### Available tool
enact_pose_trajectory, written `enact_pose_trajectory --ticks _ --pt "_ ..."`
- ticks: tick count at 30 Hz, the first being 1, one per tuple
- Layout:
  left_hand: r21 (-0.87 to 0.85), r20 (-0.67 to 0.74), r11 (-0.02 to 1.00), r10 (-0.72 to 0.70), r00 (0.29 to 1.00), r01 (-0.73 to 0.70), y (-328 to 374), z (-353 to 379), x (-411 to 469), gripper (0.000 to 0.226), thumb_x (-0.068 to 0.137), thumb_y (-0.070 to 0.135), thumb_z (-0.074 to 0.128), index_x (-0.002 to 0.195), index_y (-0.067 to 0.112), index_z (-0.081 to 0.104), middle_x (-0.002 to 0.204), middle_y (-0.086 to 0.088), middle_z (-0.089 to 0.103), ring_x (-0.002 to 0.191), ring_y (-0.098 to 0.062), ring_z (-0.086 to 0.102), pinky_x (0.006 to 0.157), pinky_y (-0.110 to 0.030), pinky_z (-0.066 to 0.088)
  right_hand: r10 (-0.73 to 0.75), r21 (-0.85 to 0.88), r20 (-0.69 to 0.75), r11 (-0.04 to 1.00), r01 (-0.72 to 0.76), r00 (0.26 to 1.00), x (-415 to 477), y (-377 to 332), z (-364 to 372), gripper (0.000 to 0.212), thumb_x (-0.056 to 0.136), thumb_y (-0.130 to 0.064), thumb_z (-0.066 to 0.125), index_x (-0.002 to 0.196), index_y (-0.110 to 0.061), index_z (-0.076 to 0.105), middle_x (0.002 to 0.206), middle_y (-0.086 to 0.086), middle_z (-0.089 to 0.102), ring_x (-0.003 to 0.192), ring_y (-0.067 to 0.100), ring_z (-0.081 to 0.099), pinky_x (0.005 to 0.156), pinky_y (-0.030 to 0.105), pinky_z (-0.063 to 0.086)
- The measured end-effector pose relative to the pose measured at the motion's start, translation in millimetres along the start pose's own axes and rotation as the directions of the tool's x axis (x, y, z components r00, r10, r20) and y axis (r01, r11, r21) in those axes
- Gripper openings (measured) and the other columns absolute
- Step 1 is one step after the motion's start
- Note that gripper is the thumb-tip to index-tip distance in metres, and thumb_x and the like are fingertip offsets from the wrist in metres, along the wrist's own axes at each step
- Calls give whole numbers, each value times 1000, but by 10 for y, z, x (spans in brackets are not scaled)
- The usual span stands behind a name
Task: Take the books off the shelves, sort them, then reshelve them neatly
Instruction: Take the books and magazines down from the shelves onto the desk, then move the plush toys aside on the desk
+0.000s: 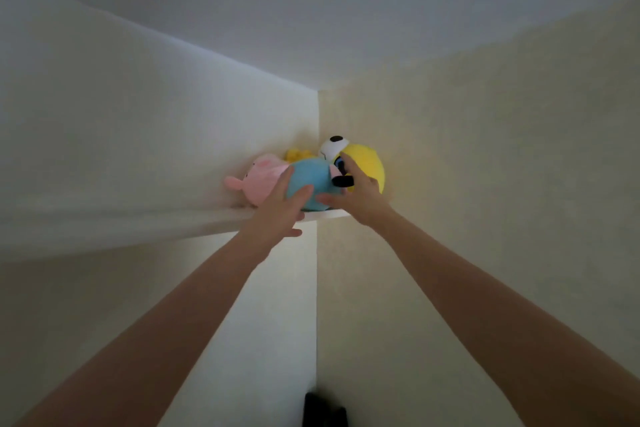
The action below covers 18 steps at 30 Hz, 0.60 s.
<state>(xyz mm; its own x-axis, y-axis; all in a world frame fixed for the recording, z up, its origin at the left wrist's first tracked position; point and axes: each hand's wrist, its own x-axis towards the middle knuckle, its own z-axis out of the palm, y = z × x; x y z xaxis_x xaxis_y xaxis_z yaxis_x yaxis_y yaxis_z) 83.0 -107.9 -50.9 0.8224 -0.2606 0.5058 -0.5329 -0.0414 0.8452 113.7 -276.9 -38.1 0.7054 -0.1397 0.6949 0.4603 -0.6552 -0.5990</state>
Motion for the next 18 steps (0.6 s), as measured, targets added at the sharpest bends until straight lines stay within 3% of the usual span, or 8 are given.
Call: enact_pose_trajectory --ticks 2,4,6,7,10,12,15,18 --pt "17 -26 1000 -24 999 25 -44 43 139 61 97 39 49 147 44 15 133 -6 45 107 -24 57 83 -38 53 -10 7 76 1000 9 997 155 85 122 96 72 -29 84 149 -28 27 139 8 42 123 24 43 105 39 39" --pt "-21 -34 998 -56 998 55 -83 45 223 62 96 41 48 147 45 12 135 -10 47 103 -27 61 80 -40 55 -34 15 53 999 33 998 222 138 205 86 65 -29 86 139 -29 42 128 10 45 106 23 51 96 41 47" --pt "-47 -40 996 -74 996 73 -104 22 255 64 95 45 48 147 46 11 131 -14 51 95 -28 65 73 -40 57 -84 89 21 993 82 996 247 168 243 75 54 -38 87 121 -32 55 120 9 51 101 22 55 90 45 51" --pt "-54 -41 995 -84 996 82 -110 3 260 65 93 50 48 148 44 12 127 -14 54 92 -29 66 70 -41 58 -116 130 0 985 115 993 231 163 252 66 54 -35 87 113 -32 57 117 6 52 101 21 56 88 42 53" --pt "-97 -37 988 -125 991 121 -87 -62 267 74 84 65 49 147 35 24 114 -16 62 83 -34 70 69 -48 59 -245 229 -94 938 260 965 10 58 246 50 67 -8 84 103 -29 57 111 2 49 101 15 52 80 15 47" --pt "-153 -19 982 -118 993 114 -46 -99 249 81 80 68 51 147 45 12 122 -16 58 81 -35 71 67 -52 58 -335 300 -153 880 367 930 -243 -3 220 49 69 -2 82 102 -28 57 108 0 48 101 10 51 80 9 44" --pt "-216 47 971 -97 994 104 -23 -36 114 92 70 68 60 142 58 3 143 0 41 92 -33 69 66 -51 58 -399 336 -182 834 438 899 -642 116 186 48 65 -20 85 102 -31 57 104 -4 50 97 3 52 78 10 44" --pt "-43 -28 999 11 1000 -12 -216 113 -36 95 68 54 71 140 60 10 145 15 28 118 -27 53 80 -50 56 -311 468 -49 832 296 949 -1031 327 100 39 62 -41 80 96 -33 64 102 -14 52 95 12 55 72 13 48"
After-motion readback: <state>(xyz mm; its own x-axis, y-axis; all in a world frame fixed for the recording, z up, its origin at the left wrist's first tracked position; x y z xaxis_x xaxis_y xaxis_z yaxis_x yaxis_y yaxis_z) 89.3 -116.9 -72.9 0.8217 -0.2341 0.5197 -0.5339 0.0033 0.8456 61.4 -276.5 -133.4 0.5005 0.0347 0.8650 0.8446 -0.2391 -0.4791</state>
